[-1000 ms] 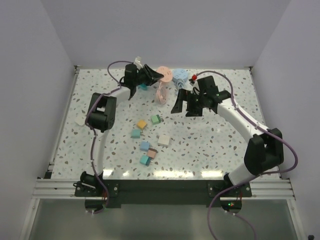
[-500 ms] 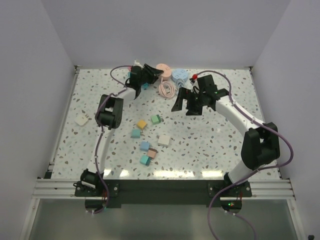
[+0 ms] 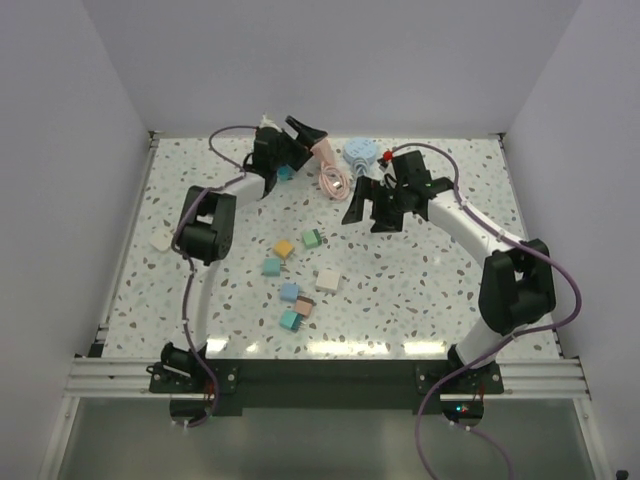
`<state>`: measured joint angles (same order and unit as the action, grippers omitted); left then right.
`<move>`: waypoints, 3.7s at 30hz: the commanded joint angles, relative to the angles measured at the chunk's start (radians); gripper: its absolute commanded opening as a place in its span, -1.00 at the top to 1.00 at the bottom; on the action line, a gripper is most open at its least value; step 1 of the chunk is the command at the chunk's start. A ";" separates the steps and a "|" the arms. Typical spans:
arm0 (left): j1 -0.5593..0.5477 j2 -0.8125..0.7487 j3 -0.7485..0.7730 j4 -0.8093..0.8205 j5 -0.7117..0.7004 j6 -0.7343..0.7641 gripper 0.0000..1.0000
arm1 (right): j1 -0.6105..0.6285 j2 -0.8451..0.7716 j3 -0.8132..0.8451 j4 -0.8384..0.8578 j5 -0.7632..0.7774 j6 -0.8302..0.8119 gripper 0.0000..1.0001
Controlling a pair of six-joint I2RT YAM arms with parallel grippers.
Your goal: Pull the plug off the socket
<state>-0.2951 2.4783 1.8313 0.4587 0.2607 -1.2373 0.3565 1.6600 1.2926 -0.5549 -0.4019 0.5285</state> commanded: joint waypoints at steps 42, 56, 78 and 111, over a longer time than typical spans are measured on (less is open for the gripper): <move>0.159 -0.140 0.042 -0.600 0.044 0.584 0.72 | -0.007 0.158 0.106 0.026 -0.064 -0.021 -0.97; 0.162 -0.653 -0.637 -0.440 0.089 0.604 1.00 | -0.005 0.349 0.053 0.639 -0.290 0.350 1.00; 0.166 -0.924 -0.978 -0.374 0.095 0.607 1.00 | 0.153 0.608 0.049 0.682 -0.304 0.369 1.00; 0.103 -0.924 -1.083 0.152 0.500 0.171 1.00 | 0.176 0.014 -0.294 0.842 0.066 0.482 -0.69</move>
<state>-0.1619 1.5486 0.7307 0.4099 0.6910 -0.9298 0.5297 1.7248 1.0065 0.2077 -0.4530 0.9779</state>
